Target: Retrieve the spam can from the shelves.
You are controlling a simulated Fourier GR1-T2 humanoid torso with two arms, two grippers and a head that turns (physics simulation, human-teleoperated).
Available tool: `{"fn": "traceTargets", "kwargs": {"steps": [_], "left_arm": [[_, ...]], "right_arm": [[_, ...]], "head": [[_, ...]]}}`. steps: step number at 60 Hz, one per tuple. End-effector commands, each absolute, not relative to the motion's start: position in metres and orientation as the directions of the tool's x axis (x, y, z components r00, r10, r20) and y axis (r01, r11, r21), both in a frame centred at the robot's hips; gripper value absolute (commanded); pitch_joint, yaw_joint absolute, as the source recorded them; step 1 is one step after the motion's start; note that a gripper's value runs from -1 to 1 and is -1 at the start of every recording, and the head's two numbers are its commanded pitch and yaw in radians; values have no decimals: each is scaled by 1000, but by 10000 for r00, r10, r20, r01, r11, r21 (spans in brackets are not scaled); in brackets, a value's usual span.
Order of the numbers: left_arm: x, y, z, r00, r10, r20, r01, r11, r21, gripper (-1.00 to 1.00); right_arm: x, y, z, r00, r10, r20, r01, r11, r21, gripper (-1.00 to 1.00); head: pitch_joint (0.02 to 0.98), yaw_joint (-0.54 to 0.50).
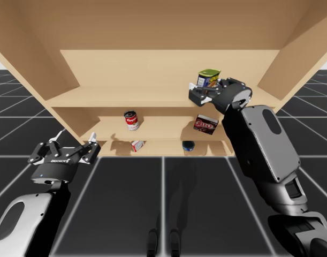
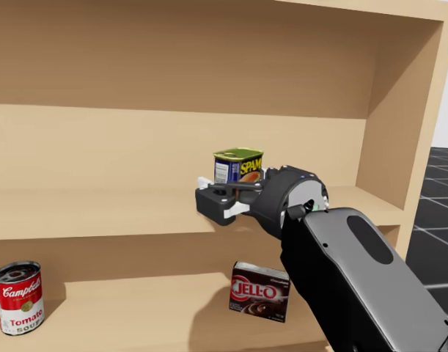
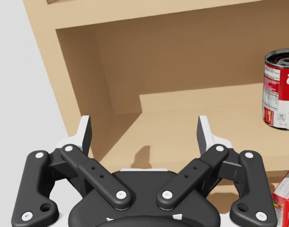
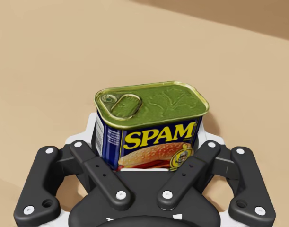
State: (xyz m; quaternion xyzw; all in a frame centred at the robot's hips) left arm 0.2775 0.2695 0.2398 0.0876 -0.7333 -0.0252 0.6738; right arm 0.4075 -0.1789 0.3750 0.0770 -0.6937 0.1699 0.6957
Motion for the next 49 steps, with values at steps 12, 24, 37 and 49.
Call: {"fn": "traceTargets", "kwargs": {"steps": [12,24,37,49], "left_arm": [[277,270,240,-789,-1673,9827,-1001,9822,1592,-1000],[277,269,240,-776,-1680,9827,-1008,9820,1599,-1000],[277,269,239,-777,-1701,9824,-1011,9816,1620,-1000],[277,269,240,-826,-1693,9821,-1079,9812,1601,-1000]], "right_arm": [[408,-186,370,-259,1261,9917,-3253,9369,-1276,1000],[384,-202,374,-718,1194,9902,-3015,9438,-1357,1000],[339,-218,377,-1252,1252,9842,-3001,9408,-1578,1000],[289,-223,371,-1773,1372,9745,-3257,9263,-1897,1000]], "head": [[272,-217],[270,-215],[268,-216],[268,-219]]}}
